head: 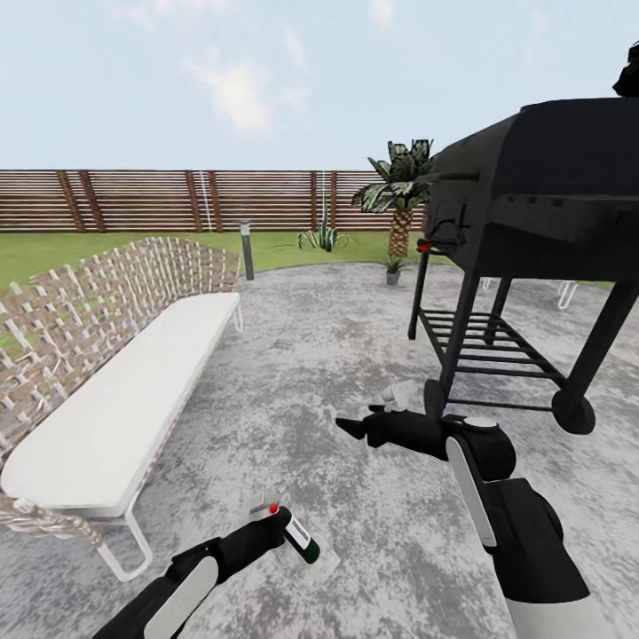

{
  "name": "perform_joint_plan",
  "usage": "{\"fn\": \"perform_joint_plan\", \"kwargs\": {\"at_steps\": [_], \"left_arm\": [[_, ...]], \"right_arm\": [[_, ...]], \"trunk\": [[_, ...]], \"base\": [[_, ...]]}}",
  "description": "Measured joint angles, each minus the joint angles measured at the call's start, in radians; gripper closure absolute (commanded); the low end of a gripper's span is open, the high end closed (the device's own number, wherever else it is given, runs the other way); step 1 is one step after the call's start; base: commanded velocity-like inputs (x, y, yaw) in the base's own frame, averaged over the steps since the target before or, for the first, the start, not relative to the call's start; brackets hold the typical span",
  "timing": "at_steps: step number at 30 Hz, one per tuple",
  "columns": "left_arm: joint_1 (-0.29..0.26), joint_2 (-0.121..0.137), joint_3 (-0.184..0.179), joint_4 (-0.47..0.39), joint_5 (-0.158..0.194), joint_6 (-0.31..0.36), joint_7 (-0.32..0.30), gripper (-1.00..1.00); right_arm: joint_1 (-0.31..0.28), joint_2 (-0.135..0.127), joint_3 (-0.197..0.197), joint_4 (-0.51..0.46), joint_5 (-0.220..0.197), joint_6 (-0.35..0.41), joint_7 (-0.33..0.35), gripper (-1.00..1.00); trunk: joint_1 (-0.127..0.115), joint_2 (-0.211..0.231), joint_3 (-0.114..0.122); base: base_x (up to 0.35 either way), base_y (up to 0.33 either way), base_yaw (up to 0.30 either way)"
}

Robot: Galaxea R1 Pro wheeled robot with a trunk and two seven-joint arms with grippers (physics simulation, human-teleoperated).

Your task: Pick up the pesticide atomizer in the garden and spray insectifuge to fully cover both potted plants in the garden.

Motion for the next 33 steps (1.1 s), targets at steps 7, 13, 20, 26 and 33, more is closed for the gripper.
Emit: {"fn": "perform_joint_plan", "kwargs": {"at_steps": [7, 13, 20, 26, 33], "left_arm": [[0.0, 0.0, 0.0, 0.0, 0.0, 0.0, 0.0, 1.0], [0.0, 0.001, 0.0, 0.0, 0.0, 0.0, -0.001, 1.0], [0.0, 0.001, 0.0, 0.0, 0.0, 0.0, -0.001, 1.0], [0.0, 0.001, 0.0, 0.0, 0.0, 0.0, -0.001, 1.0], [0.0, 0.001, 0.0, 0.0, 0.0, 0.0, -0.001, 1.0]], "right_arm": [[0.0, 0.0, -0.001, 0.0, 0.0, -0.021, -0.001, -1.0], [0.0, 0.001, 0.004, 0.0, 0.0, -0.024, -0.002, -1.0], [0.0, 0.0, -0.002, 0.0, 0.0, -0.024, -0.002, -1.0], [0.0, 0.0, 0.003, 0.0, 0.0, -0.024, -0.002, -1.0], [0.0, 0.0, 0.006, 0.0, 0.0, -0.024, -0.002, -1.0]], "trunk": [[0.0, 0.0, 0.0], [0.0, 0.0, 0.0], [0.0, 0.0, 0.0], [0.0, 0.0, 0.0], [0.0, 0.0, 0.0]], "base": [[0.338, 0.0, 0.0], [0.338, 0.0, 0.0], [0.338, 0.0, 0.0], [0.338, 0.0, 0.0], [0.338, 0.0, 0.0]]}}
